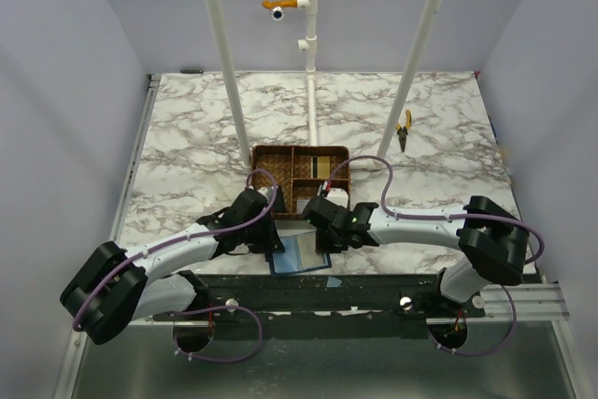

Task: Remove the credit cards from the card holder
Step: Remove the credit card from the card holder.

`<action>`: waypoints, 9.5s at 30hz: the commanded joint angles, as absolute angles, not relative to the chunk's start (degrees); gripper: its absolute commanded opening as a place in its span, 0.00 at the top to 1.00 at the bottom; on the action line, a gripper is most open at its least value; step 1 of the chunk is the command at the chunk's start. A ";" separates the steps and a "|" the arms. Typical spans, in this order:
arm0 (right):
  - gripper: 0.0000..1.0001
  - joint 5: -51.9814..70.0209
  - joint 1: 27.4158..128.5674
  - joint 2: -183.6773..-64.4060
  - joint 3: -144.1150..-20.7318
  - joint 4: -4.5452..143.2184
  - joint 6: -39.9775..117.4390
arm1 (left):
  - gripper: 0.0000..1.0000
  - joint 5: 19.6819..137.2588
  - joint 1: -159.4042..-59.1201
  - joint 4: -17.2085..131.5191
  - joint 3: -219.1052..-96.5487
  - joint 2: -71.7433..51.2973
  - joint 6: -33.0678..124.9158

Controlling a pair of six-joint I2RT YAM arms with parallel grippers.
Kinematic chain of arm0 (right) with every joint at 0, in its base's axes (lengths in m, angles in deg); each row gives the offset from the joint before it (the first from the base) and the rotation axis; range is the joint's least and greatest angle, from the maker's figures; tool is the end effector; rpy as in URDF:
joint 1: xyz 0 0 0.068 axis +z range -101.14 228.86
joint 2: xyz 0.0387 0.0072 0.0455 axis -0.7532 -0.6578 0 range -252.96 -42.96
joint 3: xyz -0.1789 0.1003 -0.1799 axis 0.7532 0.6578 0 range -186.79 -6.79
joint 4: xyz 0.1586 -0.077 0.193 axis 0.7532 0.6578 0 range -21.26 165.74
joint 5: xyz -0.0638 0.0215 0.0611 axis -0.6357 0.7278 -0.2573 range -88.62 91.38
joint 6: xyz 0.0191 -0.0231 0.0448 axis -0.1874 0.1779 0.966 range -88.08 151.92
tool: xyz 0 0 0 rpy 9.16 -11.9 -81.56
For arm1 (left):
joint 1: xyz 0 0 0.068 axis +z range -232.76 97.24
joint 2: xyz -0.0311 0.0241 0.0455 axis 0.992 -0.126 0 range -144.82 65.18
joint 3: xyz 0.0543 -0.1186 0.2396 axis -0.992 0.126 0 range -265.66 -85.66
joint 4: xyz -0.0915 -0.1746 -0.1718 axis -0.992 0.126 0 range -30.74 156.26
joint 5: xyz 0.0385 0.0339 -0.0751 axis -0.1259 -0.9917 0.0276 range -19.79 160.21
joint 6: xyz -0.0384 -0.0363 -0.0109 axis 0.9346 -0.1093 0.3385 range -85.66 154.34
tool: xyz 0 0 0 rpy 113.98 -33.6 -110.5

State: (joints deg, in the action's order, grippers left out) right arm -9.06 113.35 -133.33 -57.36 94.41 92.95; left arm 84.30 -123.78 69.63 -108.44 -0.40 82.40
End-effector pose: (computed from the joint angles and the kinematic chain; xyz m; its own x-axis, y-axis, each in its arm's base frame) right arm 0.1323 0.2622 0.1676 -0.9379 0.0325 -0.3454 -0.0713 0.9563 0.2835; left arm 0.1425 -0.1355 0.1445 -0.9590 -0.1220 -0.2557 0.0499 0.8158 -0.5762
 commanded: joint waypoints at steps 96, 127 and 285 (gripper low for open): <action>0.65 -14.05 114.65 -130.22 -56.56 100.03 95.88 | 1.00 83.13 -130.93 66.60 -115.13 -13.61 84.27; 0.78 -8.06 114.64 -134.94 -56.79 90.93 94.38 | 1.00 83.71 -131.01 64.95 -112.76 -10.53 85.31; 0.49 -9.21 114.84 -141.53 -61.44 91.18 95.12 | 1.00 72.01 -135.23 76.58 -103.75 6.30 92.88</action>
State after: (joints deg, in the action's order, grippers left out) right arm -11.68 114.75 -137.52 -62.03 95.75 95.29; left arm 71.09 -134.64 73.67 -105.45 7.38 92.95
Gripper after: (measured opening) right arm 0.512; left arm 0.007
